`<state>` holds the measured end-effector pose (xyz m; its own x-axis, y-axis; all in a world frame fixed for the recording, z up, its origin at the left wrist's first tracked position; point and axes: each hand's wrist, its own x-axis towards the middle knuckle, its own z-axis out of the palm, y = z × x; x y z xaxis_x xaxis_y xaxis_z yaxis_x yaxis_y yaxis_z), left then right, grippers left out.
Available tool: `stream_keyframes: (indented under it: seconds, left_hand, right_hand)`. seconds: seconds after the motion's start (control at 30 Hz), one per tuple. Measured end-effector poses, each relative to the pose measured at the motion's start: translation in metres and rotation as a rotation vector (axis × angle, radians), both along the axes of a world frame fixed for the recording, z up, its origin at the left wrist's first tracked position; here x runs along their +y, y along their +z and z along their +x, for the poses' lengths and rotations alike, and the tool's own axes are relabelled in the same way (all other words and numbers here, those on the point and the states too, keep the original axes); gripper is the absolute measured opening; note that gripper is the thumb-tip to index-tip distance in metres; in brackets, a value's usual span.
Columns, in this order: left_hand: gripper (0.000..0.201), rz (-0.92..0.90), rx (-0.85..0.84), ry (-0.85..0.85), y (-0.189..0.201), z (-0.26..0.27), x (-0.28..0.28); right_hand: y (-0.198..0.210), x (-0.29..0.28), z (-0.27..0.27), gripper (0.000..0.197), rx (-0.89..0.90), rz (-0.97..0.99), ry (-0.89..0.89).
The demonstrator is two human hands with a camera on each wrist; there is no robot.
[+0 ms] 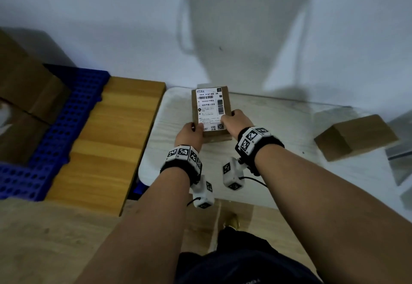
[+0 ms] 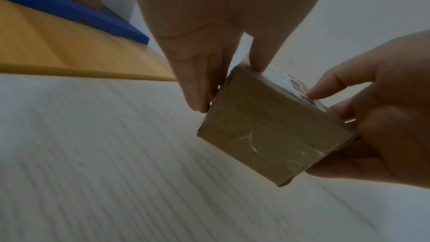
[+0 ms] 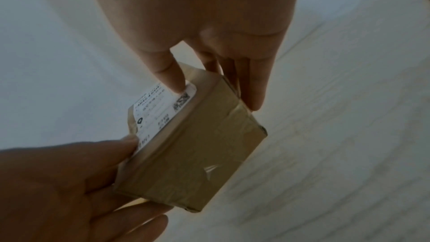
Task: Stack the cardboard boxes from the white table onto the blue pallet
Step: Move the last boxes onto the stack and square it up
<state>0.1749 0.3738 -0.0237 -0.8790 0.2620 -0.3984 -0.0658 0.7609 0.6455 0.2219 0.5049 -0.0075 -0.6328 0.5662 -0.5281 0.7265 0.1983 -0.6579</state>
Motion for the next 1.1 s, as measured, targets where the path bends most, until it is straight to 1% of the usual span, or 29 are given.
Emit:
stream_keyframes:
  seconds: [0.17,0.23,0.3,0.4,0.47,0.53,0.67,0.77,0.9,1.1]
  left_hand:
    - [0.041,0.053,0.069,0.069,0.026,-0.01,-0.076]
    - [0.043,0.073,0.106,0.106,0.042,-0.015,-0.123]
    - [0.045,0.073,0.133,0.123,0.057,-0.018,-0.145]
    - [0.043,0.124,0.2,0.172,0.084,-0.025,-0.202]
    - [0.042,0.146,0.24,0.212,0.102,-0.031,-0.239]
    - [0.043,0.152,0.283,0.255,0.116,-0.033,-0.276]
    - [0.044,0.175,0.361,0.285,0.137,-0.037,-0.343]
    - [0.043,0.209,0.41,0.319,0.153,-0.047,-0.391]
    - [0.042,0.197,0.432,0.378,0.167,-0.066,-0.437]
    - [0.044,0.136,0.419,0.417,0.177,-0.117,-0.489]
  right_hand:
    - [0.025,-0.072,-0.016,0.039,0.098,0.071,0.022]
    - [0.04,-0.118,-0.024,0.038,0.144,0.104,0.044]
    - [0.051,-0.143,-0.028,0.038,0.172,0.112,0.031]
    - [0.074,-0.203,-0.037,0.041,0.262,0.131,0.066]
    - [0.09,-0.238,-0.046,0.045,0.323,0.132,0.085]
    - [0.102,-0.271,-0.055,0.045,0.376,0.129,0.117]
    - [0.12,-0.331,-0.073,0.044,0.429,0.125,0.14]
    - [0.132,-0.377,-0.09,0.047,0.459,0.111,0.158]
    - [0.141,-0.424,-0.116,0.054,0.485,0.082,0.195]
    - [0.144,-0.478,-0.172,0.063,0.479,0.058,0.263]
